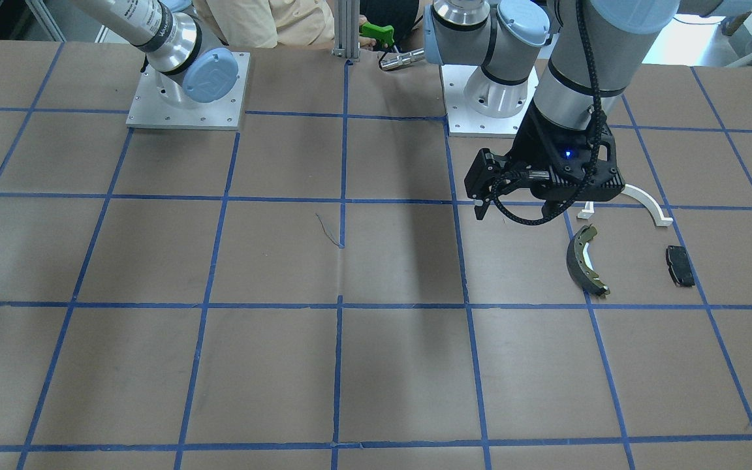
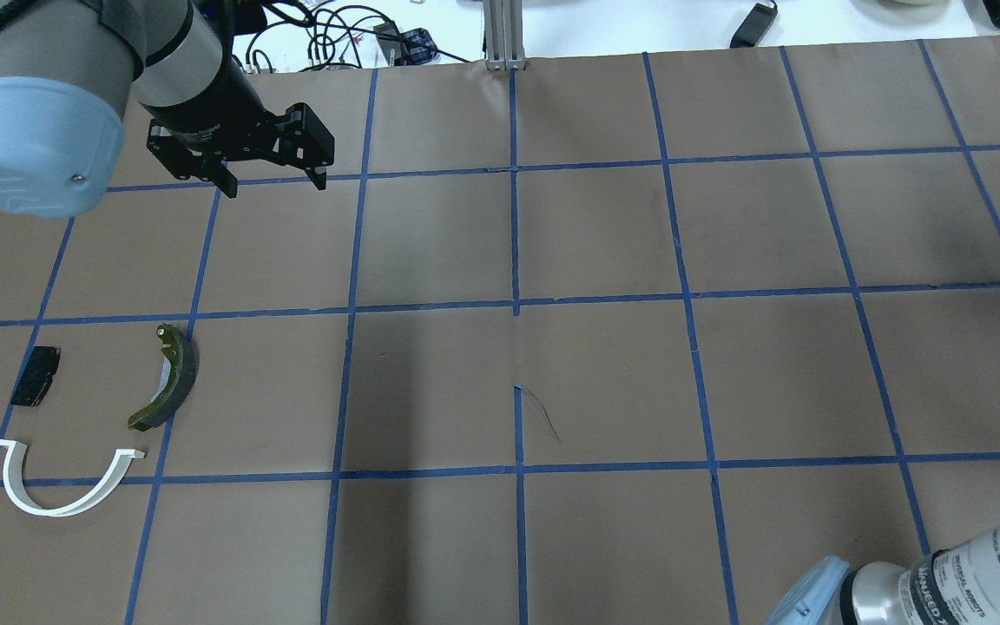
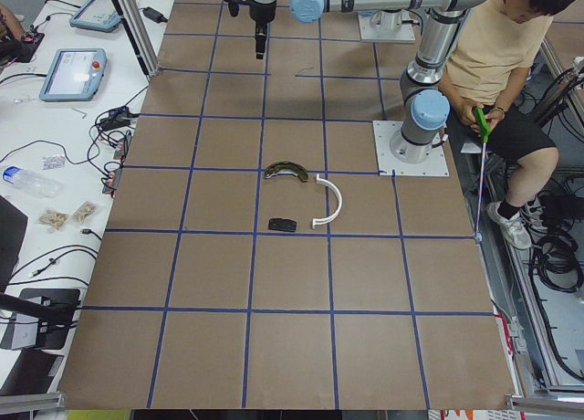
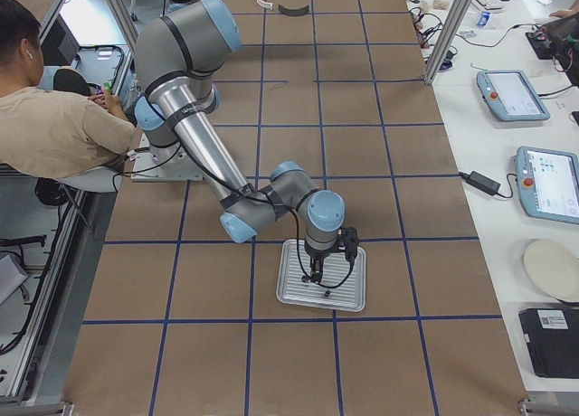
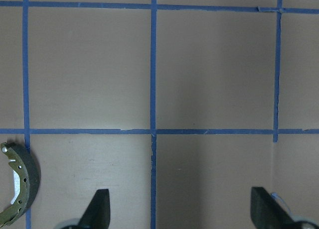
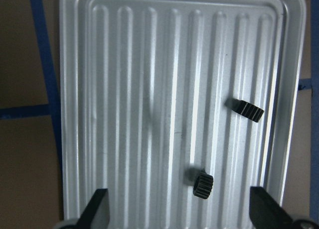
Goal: Place bearing gear from tray to pile
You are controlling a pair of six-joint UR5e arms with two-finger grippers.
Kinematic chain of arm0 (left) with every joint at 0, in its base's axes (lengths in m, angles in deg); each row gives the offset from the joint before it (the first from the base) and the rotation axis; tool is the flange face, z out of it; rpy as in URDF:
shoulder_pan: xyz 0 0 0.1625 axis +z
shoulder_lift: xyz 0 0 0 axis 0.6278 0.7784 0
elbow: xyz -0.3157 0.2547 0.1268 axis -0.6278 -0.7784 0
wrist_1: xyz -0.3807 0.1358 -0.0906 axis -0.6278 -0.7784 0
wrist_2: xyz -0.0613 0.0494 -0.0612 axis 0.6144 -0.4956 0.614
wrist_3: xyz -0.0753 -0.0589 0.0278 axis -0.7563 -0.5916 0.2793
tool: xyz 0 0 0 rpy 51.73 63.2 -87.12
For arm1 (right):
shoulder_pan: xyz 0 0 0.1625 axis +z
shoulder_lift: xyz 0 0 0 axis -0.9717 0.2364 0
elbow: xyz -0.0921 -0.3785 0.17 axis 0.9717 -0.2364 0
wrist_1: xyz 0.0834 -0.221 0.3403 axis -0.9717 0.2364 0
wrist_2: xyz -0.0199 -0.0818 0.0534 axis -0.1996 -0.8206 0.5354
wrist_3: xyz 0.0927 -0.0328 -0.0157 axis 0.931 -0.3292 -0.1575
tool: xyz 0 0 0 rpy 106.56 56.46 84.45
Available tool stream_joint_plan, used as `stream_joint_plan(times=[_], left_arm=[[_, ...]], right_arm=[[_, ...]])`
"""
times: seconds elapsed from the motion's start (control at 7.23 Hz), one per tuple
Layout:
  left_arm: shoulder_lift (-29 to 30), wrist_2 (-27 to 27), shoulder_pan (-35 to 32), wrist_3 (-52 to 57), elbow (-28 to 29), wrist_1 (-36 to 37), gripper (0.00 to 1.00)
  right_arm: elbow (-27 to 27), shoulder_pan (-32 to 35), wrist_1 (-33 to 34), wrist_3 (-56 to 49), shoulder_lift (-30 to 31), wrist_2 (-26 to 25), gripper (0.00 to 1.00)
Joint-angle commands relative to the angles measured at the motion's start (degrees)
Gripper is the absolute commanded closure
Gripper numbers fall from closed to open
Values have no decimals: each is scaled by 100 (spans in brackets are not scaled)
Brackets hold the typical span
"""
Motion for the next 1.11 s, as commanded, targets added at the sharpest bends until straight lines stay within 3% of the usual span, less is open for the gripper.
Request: stream_joint_plan(times=[0.0, 0.14, 0.28, 0.42, 0.55, 0.69, 0.83, 0.97], left_arm=[[3, -3, -1, 1, -3, -7, 0], [3, -11, 8, -8, 6, -24, 0], [3, -20, 8, -60, 111, -286, 0], [3, -29, 8, -78, 164, -575, 0], [-6, -273, -1, -69, 190, -761, 0], [-15, -614, -10, -69, 199, -824, 0], [-23, -539, -1, -52, 182, -807, 0], [-15, -530, -1, -43, 182, -746, 0]], right_arm=[[1, -26, 136, -111, -240, -218, 9], [9, -26, 136, -120, -249, -280, 10], [9, -26, 127, -163, -319, -690, 18], [1, -26, 127, -155, -363, -737, 27], [1, -17, 127, -120, -363, -720, 31], [9, -26, 118, -155, -363, -720, 43], [1, -17, 127, -164, -363, -677, 51], [-34, -26, 136, -129, -363, -668, 52]])
